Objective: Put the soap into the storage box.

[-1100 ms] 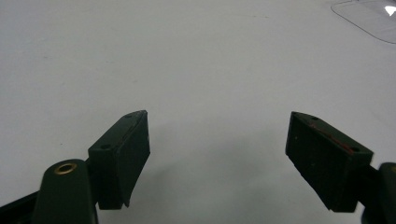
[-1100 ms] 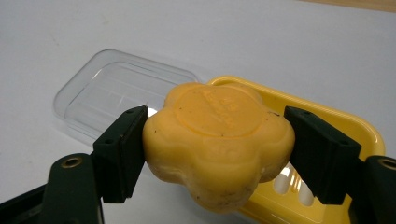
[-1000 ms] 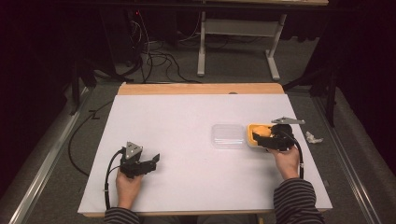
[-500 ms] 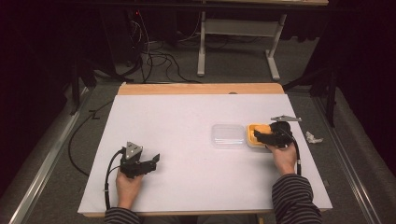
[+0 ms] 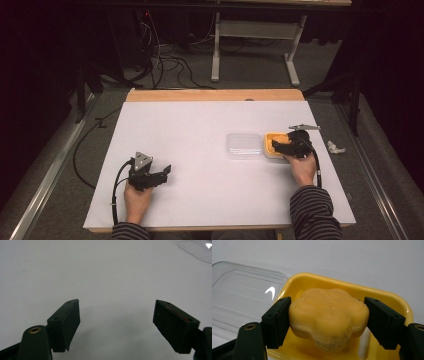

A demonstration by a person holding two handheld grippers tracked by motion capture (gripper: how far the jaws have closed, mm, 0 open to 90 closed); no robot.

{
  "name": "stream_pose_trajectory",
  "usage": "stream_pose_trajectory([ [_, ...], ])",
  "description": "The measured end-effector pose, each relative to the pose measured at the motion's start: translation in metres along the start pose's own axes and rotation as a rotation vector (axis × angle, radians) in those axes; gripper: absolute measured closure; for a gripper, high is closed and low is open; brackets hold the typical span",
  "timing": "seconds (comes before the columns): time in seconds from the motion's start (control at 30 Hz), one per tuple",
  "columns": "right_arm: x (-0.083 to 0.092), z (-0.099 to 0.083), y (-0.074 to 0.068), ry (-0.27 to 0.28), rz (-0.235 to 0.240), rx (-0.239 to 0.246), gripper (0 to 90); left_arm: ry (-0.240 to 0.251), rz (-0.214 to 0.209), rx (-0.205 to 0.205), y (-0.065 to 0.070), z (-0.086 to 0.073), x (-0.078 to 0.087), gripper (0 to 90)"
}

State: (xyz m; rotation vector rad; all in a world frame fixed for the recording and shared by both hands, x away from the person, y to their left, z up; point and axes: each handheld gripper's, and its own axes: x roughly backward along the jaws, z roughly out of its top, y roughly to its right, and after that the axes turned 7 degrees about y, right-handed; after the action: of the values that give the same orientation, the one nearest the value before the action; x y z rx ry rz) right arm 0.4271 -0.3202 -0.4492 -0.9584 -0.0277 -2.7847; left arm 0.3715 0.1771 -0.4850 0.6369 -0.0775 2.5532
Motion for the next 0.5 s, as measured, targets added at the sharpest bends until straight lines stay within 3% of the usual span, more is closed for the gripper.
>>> stream_pose_trajectory([
  [0.13, -0.0005, -0.0004, 0.0011, 0.000, 0.001, 0.000, 25.4, 0.003, 0.001, 0.003, 0.0003, -0.0001, 0.0000, 22.3],
  [0.33, -0.0042, -0.0036, 0.0056, -0.044, 0.004, -0.031, 25.0, 0.003, 0.003, 0.001, 0.0004, -0.0001, 0.0000, 22.3],
  [0.5, -0.0036, -0.0031, 0.0024, -0.036, -0.006, -0.009, 24.7, 0.003, 0.004, 0.000, 0.0005, -0.0001, 0.0001, 22.2],
])
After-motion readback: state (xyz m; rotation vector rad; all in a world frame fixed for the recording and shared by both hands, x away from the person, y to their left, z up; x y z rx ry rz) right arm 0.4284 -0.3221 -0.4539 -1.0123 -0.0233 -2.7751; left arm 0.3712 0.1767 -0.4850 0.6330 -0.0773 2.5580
